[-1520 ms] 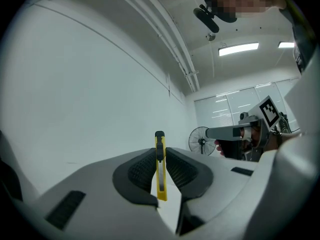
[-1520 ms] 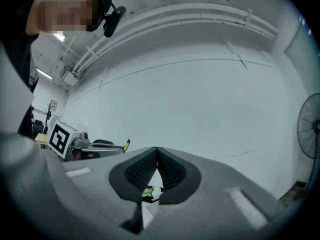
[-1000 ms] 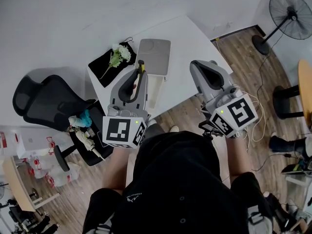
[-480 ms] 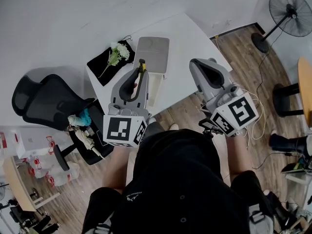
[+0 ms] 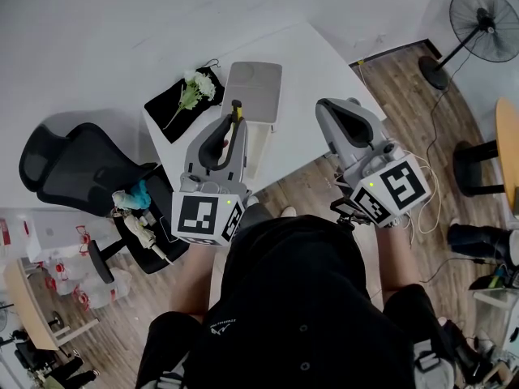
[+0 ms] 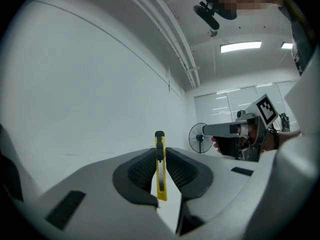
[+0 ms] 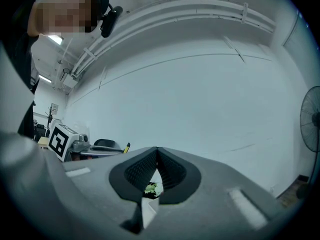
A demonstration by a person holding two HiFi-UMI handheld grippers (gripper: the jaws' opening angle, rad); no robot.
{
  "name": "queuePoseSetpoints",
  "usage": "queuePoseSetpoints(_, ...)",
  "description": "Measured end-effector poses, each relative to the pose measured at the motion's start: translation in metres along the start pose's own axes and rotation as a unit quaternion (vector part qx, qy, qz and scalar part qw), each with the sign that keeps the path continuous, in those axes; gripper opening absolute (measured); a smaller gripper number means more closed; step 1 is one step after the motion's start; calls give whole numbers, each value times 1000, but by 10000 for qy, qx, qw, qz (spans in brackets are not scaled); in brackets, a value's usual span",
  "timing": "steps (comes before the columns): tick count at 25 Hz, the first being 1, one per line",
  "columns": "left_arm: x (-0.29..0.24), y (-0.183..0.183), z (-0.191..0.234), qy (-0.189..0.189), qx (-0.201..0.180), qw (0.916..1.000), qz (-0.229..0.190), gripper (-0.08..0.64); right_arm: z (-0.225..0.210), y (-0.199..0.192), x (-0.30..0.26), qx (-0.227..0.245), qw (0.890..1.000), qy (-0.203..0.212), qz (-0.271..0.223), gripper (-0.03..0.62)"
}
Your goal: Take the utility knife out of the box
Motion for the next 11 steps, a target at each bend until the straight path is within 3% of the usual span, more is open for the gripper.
queuePoseSetpoints(11, -9, -1, -1, -40, -29, 10000, 40, 60, -10, -3, -4, -14, 10000, -31, 41, 5)
Point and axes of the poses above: the fingertips, and each gripper's own axes: x backward along the fingers, z to its left, y out of its top, the point moved 8 cm from there along x, backward along the fingers, and after that the axes turned 2 degrees about x, right-handed, at the moved point
